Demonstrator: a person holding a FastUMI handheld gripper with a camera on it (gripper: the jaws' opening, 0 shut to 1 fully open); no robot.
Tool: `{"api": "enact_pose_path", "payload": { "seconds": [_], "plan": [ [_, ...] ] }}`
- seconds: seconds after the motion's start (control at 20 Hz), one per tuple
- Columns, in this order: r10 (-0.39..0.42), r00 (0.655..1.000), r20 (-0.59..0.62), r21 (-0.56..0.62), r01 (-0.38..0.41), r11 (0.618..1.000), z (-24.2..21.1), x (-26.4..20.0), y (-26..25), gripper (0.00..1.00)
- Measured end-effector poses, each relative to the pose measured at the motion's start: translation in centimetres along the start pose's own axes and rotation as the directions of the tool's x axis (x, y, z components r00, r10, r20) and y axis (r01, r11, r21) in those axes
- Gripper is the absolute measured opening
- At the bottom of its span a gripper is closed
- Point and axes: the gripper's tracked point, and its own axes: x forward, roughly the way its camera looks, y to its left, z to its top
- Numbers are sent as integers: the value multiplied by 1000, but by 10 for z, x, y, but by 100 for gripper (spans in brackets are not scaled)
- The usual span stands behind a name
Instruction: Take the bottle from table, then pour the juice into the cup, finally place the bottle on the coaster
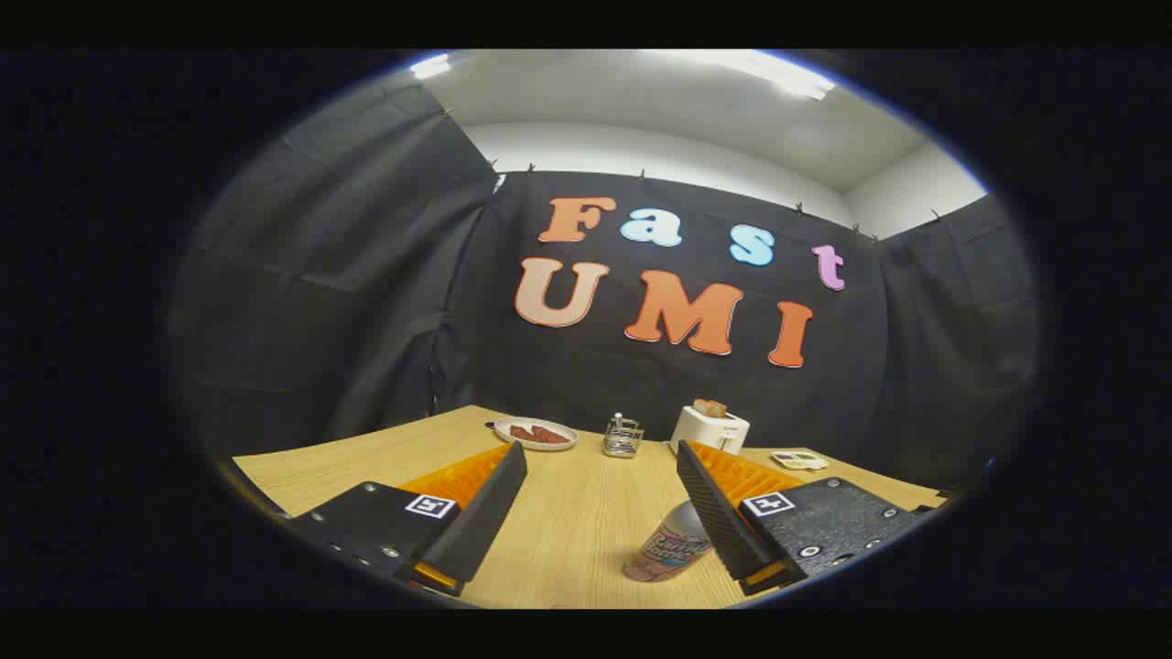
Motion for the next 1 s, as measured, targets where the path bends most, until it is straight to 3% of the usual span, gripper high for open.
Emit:
{"api": "enact_pose_path", "payload": {
  "seconds": [0.2, 0.5, 1.0],
  "plan": [
    [-31, 999, 30, -32, 32, 999, 6, 0, -6, 98],
    [-31, 997, -66, 110, 38, 993, -14, -1, -6, 98],
    [-109, 989, -103, 137, 122, 983, -20, -8, -38, 98]
  ]
}}
